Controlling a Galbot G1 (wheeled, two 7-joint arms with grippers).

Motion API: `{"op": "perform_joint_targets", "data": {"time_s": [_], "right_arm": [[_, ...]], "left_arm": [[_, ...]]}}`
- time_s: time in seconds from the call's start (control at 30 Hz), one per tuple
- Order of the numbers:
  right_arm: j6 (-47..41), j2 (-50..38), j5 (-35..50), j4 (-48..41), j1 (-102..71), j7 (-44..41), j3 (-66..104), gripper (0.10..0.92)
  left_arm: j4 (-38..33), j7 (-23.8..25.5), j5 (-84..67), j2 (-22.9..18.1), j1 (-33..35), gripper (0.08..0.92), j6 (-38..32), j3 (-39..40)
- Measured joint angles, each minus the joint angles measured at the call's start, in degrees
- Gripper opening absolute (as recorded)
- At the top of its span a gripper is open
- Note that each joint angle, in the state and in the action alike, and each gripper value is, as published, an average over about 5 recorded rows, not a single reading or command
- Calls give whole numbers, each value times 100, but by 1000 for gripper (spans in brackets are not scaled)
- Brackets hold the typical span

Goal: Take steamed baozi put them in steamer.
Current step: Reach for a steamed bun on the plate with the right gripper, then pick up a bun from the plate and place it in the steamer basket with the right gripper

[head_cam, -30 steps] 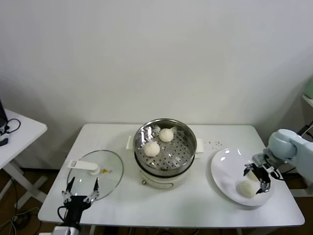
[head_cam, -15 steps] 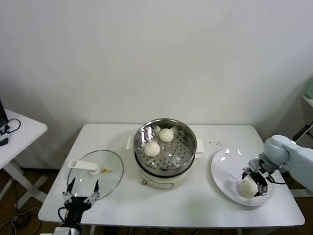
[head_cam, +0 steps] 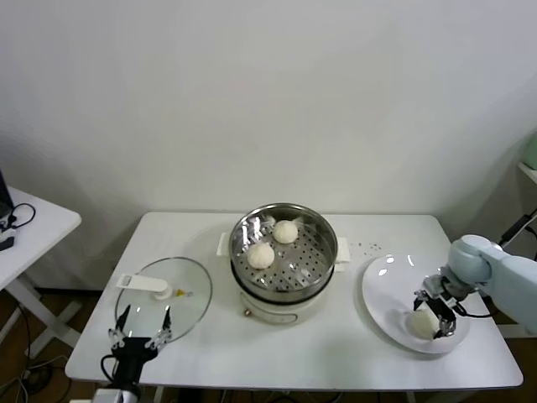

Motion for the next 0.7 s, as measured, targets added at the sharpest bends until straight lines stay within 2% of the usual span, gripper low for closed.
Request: {"op": "perform_joint_targets", "data": {"time_s": [0.17,0.7], "right_arm": [[1,3,-4,-3,-3,-1,18,622],[220,107,257,248,768,-183,-29,612]], "left_arm": [[-3,0,1,-1,6,823,0,-2],[-30,6,12,13,7,823,4,-14]]}}
